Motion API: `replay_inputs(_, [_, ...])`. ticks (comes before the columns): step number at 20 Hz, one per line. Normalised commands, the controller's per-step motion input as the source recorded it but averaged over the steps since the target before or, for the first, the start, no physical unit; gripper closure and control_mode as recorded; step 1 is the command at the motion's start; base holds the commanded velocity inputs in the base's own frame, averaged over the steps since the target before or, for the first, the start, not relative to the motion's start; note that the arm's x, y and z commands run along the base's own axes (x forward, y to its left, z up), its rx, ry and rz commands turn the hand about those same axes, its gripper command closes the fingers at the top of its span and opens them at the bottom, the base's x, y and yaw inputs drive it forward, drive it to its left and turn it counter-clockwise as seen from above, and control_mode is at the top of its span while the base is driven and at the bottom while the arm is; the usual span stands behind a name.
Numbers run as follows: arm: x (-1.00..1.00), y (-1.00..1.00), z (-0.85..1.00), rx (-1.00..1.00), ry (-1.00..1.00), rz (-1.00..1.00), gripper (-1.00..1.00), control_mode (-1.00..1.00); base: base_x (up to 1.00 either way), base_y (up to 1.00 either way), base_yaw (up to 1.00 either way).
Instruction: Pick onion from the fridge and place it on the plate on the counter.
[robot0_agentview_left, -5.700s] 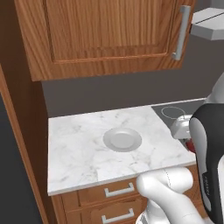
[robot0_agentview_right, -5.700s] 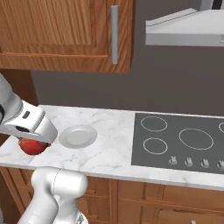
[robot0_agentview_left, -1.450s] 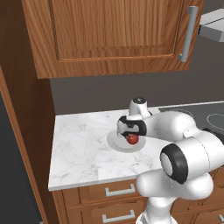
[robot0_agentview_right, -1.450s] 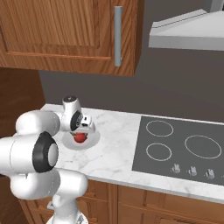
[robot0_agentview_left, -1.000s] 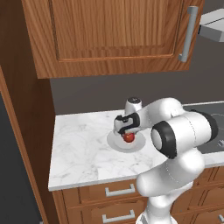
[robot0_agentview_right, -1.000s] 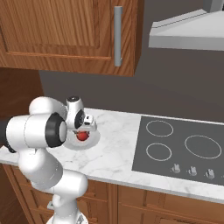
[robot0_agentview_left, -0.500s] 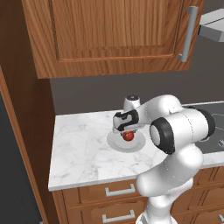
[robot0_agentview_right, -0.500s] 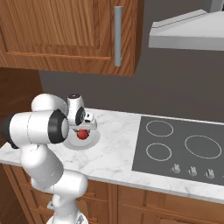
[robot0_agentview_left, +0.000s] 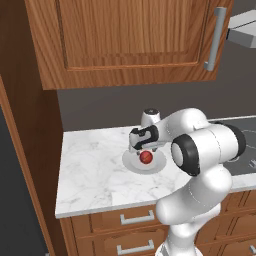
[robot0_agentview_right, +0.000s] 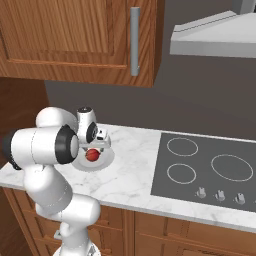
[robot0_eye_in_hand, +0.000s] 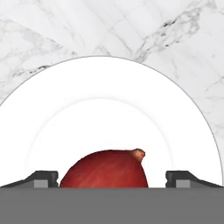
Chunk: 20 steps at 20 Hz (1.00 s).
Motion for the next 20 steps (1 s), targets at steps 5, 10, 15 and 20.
replay_inputs(5, [-0.25, 0.00, 0.02, 0.00, -0.06, 0.00, -1.00, -1.00, 0.00, 0.00, 0.00])
replay_inputs(10, [-0.69, 0.00, 0.15, 0.00, -0.15, 0.00, -1.00, -1.00, 0.00, 0.00, 0.00])
replay_inputs(15, [-0.94, 0.00, 0.67, 0.00, -0.14, 0.00, -1.00, -1.00, 0.00, 0.00, 0.00])
replay_inputs(20, [-1.00, -0.03, 0.93, 0.00, 0.00, -0.05, -1.00, -1.00, 0.00, 0.00, 0.00])
